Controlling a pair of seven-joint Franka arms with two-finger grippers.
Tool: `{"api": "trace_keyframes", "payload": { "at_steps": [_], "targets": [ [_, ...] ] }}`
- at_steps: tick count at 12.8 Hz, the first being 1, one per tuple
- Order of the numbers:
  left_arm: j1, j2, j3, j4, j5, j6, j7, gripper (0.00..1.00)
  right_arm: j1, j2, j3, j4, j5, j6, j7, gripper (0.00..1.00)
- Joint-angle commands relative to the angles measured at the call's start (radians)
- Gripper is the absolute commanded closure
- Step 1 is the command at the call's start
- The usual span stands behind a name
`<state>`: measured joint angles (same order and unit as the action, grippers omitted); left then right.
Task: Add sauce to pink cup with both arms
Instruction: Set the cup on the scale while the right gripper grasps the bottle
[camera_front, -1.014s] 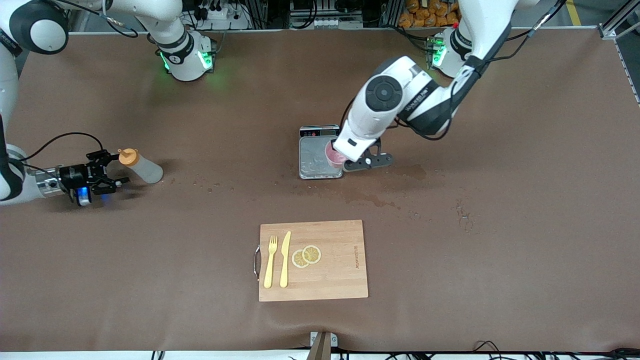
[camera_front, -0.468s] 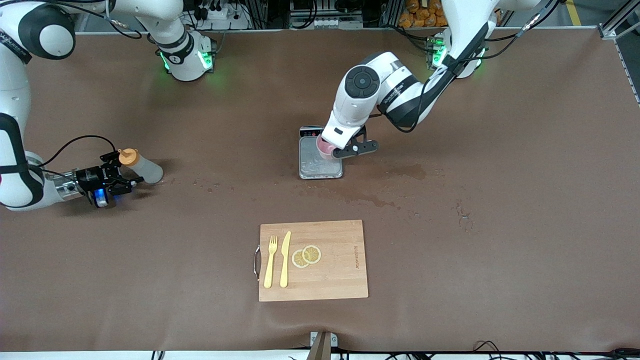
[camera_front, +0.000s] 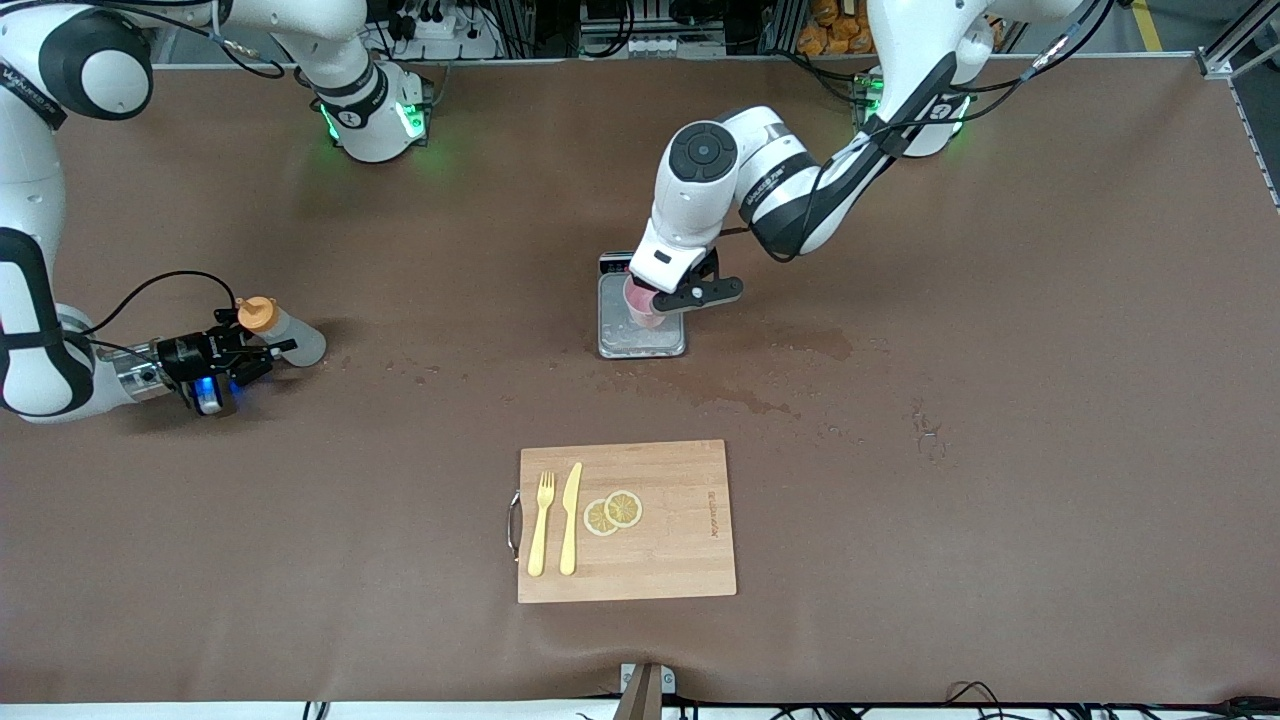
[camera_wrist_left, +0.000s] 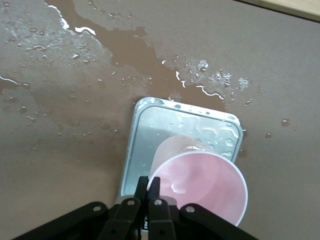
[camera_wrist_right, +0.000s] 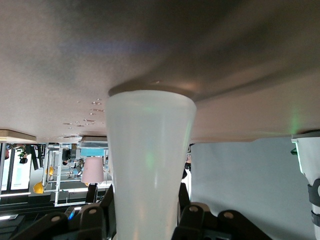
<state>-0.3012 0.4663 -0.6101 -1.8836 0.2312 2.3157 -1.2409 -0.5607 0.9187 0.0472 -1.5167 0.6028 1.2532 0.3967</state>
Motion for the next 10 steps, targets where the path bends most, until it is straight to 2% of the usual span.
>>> {"api": "trace_keyframes", "payload": {
  "at_steps": [1,4,7,10],
  "targets": [
    [-0.016,0.012,0.004,0.003,0.065,0.028,-0.051,1.0,0.021,-0.027,-0.003,0.059,-0.001,-0.075,0.092,0.67],
    [-0.024,0.041,0.004,0.004,0.125,0.04,-0.104,1.0,0.042,-0.032,0.003,0.131,0.006,-0.172,0.229,0.63],
    [-0.027,0.061,0.006,0.009,0.126,0.06,-0.111,1.0,0.093,-0.069,0.003,0.133,0.005,-0.198,0.281,0.54],
    [-0.027,0.067,0.006,0.008,0.126,0.062,-0.112,1.0,0.116,-0.125,0.031,0.135,0.008,-0.204,0.437,0.5]
  ]
}}
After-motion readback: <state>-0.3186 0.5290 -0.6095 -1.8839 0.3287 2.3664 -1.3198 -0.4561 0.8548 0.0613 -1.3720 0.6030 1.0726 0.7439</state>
